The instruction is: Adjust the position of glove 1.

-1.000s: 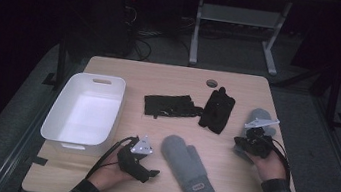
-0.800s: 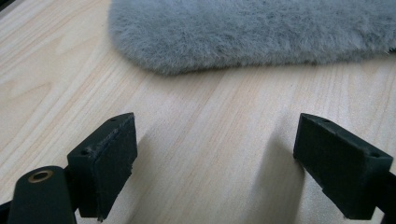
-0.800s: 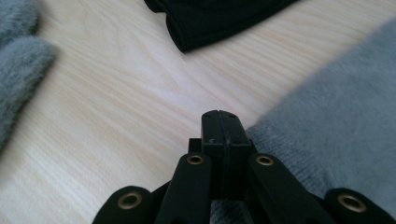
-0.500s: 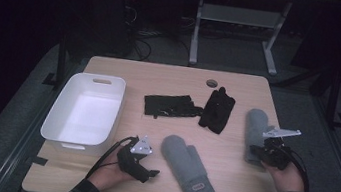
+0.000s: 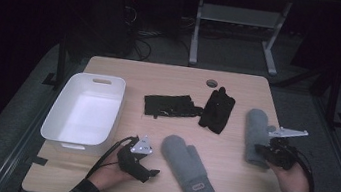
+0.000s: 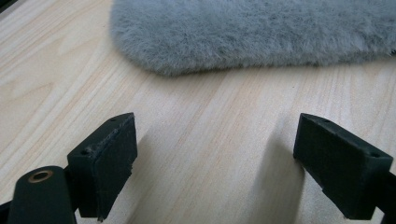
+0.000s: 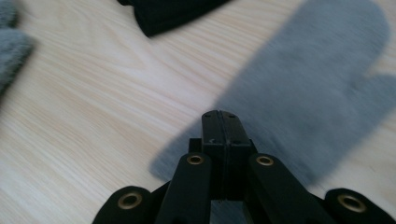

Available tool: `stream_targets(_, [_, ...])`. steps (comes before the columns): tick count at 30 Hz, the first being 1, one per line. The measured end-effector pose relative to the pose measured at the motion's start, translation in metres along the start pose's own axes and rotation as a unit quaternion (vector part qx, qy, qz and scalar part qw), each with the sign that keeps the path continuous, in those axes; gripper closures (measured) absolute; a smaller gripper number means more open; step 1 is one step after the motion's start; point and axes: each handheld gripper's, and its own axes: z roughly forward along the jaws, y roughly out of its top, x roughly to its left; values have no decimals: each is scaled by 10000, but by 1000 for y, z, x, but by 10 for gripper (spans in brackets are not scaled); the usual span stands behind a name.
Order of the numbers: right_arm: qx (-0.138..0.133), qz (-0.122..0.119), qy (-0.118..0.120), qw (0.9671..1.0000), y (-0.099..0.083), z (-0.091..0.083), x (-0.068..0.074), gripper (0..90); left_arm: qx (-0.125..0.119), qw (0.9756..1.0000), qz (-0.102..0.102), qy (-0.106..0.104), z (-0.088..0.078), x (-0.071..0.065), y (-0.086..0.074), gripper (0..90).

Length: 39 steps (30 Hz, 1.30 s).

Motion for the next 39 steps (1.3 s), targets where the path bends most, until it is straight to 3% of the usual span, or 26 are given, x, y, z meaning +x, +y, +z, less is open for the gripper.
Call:
stream_targets(5, [211, -209, 236, 9993, 9, 19, 18, 900, 4, 10000, -4, 6, 0, 0, 0, 129])
stream_targets(8, [365, -255, 161, 9989, 8, 24, 21, 900, 4, 10000, -4, 6, 0, 0, 0, 129])
stream_targets(9, [349, -308, 170, 9988, 7, 25, 19, 900, 2, 10000, -3, 6, 0, 0, 0, 129])
stream_targets(11, [341, -142, 160, 9992, 2, 20, 13, 900, -4, 10000, -4, 5, 0, 0, 0, 129])
stream_targets(18, [345, -27, 48, 9994, -8, 11, -1, 900, -3, 10000, 18, 7, 0, 0, 0, 129])
stream_targets(24, [392, 25, -173, 9991, -12, 5, -12, 900, 6, 10000, 9, 5, 0, 0, 0, 129])
stream_targets(26, [330, 99, -104, 9994, -12, 3, -13, 887, 0, 10000, 5, 4, 0, 0, 0, 129])
stream_targets(29, [84, 152, -69, 9998, -6, -4, -15, 774, -2, 10000, 7, 7, 0, 0, 0, 129])
stream_targets(33, [-116, 255, -312, 9991, 4, -6, -25, 591, 1, 10000, 3, 17, 0, 0, 0, 129])
stream_targets(39, [-22, 459, -595, 9972, 14, 10, -45, 535, 32, 10000, -6, 9, -1, 0, 0, 129])
